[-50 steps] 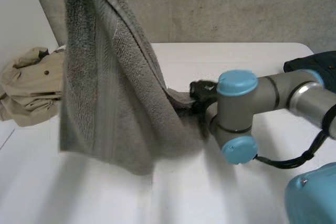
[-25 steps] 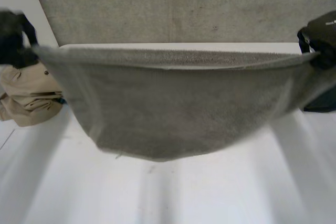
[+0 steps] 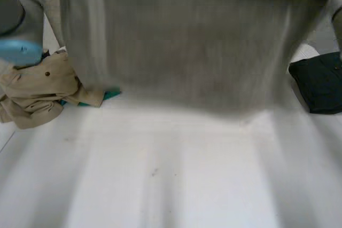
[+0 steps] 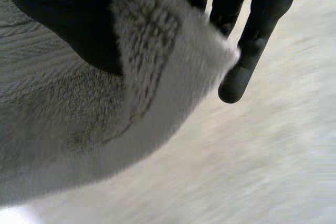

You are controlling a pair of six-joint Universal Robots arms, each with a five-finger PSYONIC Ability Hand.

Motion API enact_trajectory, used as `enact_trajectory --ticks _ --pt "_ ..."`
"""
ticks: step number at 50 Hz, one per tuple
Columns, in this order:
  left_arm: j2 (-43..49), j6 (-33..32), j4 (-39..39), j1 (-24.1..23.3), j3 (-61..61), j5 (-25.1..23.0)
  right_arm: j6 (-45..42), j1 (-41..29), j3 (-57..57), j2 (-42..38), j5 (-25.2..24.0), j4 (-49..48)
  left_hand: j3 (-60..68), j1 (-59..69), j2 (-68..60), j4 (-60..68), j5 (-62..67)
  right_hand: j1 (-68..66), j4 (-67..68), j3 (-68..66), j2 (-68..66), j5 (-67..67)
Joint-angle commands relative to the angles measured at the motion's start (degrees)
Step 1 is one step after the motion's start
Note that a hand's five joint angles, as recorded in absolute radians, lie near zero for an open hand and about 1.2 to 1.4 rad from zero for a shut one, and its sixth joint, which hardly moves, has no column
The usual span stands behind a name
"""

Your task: Fold the laundry.

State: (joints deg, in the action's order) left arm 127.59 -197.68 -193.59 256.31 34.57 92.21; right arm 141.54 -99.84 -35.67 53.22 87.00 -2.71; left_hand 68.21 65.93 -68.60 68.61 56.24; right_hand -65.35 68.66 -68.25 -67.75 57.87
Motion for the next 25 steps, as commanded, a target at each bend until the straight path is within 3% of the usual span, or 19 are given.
enact_trajectory --ticks 1,10,18,25 --pt "0.56 1.15 -8.03 1.64 -5.66 2.71 4.88 0.70 -5.54 5.13 0.29 -16.28 11.79 14.07 -11.40 11.39 13.76 -14.65 11.34 -11.75 -12.25 12.13" --pt "-4.97 5.72 -8.20 3.58 14.43 0.70 5.67 1.57 -17.75 7.33 -5.69 -12.07 11.79 14.07 -11.40 11.39 13.76 -14.65 11.34 -11.75 -12.25 12.13" --pt "-8.67 5.64 -12.42 4.54 36.75 -3.87 5.85 3.33 -28.55 5.14 -7.71 -5.21 11.79 14.07 -11.40 11.39 13.76 -14.65 11.34 -11.75 -12.25 12.13" --pt "-9.90 5.12 -11.73 5.33 53.63 -6.34 4.01 4.03 -37.70 1.27 -9.13 -0.38 11.79 14.07 -11.40 11.39 13.76 -14.65 11.34 -11.75 -12.25 12.13"
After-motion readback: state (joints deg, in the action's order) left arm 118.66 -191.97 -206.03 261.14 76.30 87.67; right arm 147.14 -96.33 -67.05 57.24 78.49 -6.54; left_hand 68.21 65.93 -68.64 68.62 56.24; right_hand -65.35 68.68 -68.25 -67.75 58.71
